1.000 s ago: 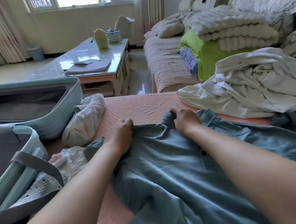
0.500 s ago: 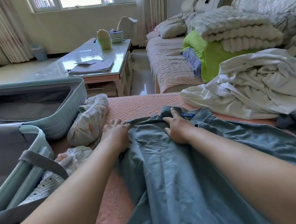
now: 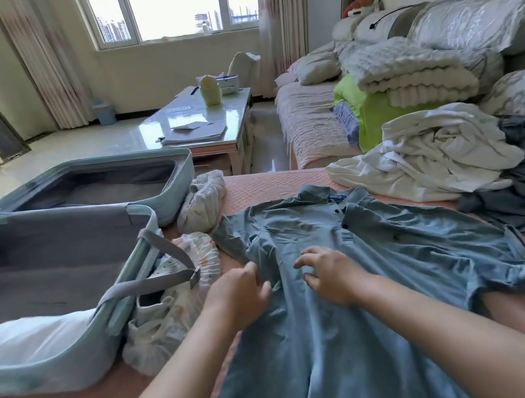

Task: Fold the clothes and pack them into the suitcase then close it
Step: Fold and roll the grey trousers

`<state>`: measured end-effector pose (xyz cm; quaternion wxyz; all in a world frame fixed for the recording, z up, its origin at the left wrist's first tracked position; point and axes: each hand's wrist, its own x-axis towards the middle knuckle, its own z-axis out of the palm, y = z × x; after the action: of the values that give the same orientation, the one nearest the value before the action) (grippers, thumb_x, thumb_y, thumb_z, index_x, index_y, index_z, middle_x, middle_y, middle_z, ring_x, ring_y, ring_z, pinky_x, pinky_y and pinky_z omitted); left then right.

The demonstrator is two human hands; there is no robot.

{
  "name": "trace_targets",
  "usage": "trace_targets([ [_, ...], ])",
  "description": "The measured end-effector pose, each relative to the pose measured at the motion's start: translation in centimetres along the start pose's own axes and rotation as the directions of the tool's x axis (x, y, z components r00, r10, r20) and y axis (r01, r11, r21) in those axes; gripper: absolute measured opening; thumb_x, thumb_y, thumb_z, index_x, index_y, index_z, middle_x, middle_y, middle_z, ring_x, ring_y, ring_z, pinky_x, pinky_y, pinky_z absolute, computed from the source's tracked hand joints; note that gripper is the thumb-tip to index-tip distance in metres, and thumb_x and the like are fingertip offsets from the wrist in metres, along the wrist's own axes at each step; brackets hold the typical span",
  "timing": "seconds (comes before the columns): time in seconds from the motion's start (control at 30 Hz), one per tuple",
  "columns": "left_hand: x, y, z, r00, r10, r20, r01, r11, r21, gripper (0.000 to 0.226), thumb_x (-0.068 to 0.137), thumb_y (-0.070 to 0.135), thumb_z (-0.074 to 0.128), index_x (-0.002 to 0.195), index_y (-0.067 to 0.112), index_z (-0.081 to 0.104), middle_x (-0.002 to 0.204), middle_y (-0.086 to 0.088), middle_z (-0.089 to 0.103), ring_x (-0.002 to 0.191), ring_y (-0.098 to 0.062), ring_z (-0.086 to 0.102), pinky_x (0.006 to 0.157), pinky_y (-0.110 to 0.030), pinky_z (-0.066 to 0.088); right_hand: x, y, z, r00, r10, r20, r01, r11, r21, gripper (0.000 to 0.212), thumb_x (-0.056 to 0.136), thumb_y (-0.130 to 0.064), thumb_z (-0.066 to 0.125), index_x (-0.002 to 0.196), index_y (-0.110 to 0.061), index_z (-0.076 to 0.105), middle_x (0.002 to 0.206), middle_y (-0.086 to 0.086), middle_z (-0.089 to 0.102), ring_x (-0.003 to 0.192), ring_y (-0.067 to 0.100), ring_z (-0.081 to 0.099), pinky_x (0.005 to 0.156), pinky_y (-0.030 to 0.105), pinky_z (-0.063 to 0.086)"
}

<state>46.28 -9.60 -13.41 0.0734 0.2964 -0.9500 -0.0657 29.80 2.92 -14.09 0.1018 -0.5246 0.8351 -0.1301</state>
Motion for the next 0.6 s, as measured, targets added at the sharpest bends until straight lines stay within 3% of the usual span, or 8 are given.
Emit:
trace_targets([
  [0.03,-1.1,0.2,0.4,0.995,-0.045,0.088,0.045,0.999,0.010,0.032,0.094,0.043,0.050,0.106,0.015,0.059,0.112,-0.011,0.066,0.105,-0.032,0.062,0.082,-0.035,0.048,-1.1,-0.5,0.4,1.000,-0.007,0.003,0.007,1.000,0.007,0.037,0.098,-0.029,0.052,0.134,-0.028,0.060,0.145,-0.002,0.049,0.134,0.021,0.046,0.112,0.031,0.035],
  [0.1,-3.0,0.9,0.9,0.989,-0.081,0.126,0.087,0.995,-0.039,0.021,0.091,0.035,0.054,0.104,0.019,0.060,0.114,-0.009,0.065,0.107,-0.031,0.061,0.085,-0.034,0.049,-3.4,-1.4,1.1,0.999,-0.015,0.043,0.016,1.000,-0.019,0.042,0.098,-0.032,0.052,0.140,-0.030,0.054,0.150,-0.001,0.045,0.137,0.022,0.043,0.114,0.031,0.033],
  [0.2,-5.2,1.7,0.1,0.975,-0.223,-0.011,0.207,0.922,-0.327,0.009,0.092,0.016,0.046,0.096,0.019,0.052,0.107,-0.017,0.066,0.103,-0.036,0.061,0.083,-0.036,0.048,-6.1,-2.2,1.8,0.991,-0.001,0.132,0.018,0.991,-0.130,0.052,0.100,-0.040,0.048,0.151,-0.032,0.039,0.159,0.003,0.029,0.145,0.024,0.032,0.117,0.035,0.027],
  [0.27,-6.1,1.4,-1.1,0.934,-0.347,-0.082,0.290,0.874,-0.391,0.015,0.095,0.009,0.039,0.106,0.015,0.047,0.112,-0.023,0.064,0.109,-0.040,0.058,0.088,-0.040,0.043,-7.5,-2.4,1.9,0.986,0.031,0.165,-0.002,0.985,-0.172,0.058,0.101,-0.045,0.045,0.155,-0.033,0.030,0.163,0.005,0.021,0.148,0.024,0.026,0.119,0.038,0.025],
  [0.33,-7.1,0.5,-2.1,0.921,-0.382,-0.077,0.352,0.901,-0.253,0.032,0.092,-0.001,0.033,0.122,0.006,0.042,0.119,-0.024,0.062,0.113,-0.039,0.059,0.090,-0.040,0.044,-8.7,-2.3,1.8,0.981,0.076,0.179,-0.045,0.984,-0.170,0.062,0.101,-0.047,0.045,0.157,-0.034,0.023,0.166,0.007,0.015,0.151,0.025,0.021,0.121,0.038,0.021],
  [0.4,-8.7,-0.3,-2.7,0.931,-0.366,0.003,0.366,0.931,-0.006,0.046,0.089,-0.006,0.035,0.134,0.004,0.036,0.124,-0.020,0.061,0.114,-0.036,0.060,0.090,-0.042,0.047,-9.9,-2.2,1.6,0.970,0.101,0.221,-0.062,0.982,-0.179,0.064,0.101,-0.048,0.044,0.158,-0.034,0.020,0.167,0.007,0.011,0.153,0.024,0.015,0.122,0.038,0.018],
  [0.53,-10.8,-0.6,-2.2,0.968,-0.243,0.060,0.222,0.945,0.239,0.054,0.085,-0.003,0.053,0.134,0.009,0.036,0.130,-0.014,0.046,0.119,-0.033,0.053,0.094,-0.040,0.048,-12.1,-2.0,1.4,0.969,0.087,0.231,-0.050,0.985,-0.163,0.063,0.100,-0.045,0.046,0.158,-0.034,0.022,0.167,0.004,0.011,0.153,0.023,0.014,0.123,0.037,0.018],
  [0.6,-10.9,0.3,-2.2,0.998,-0.060,0.009,0.054,0.950,0.306,0.048,0.085,0.004,0.054,0.129,0.016,0.043,0.128,-0.009,0.044,0.119,-0.029,0.048,0.096,-0.037,0.044,-13.3,-1.9,0.9,0.975,0.071,0.213,-0.045,0.991,-0.127,0.061,0.100,-0.040,0.048,0.156,-0.031,0.026,0.165,0.002,0.017,0.150,0.025,0.023,0.120,0.037,0.024],
])
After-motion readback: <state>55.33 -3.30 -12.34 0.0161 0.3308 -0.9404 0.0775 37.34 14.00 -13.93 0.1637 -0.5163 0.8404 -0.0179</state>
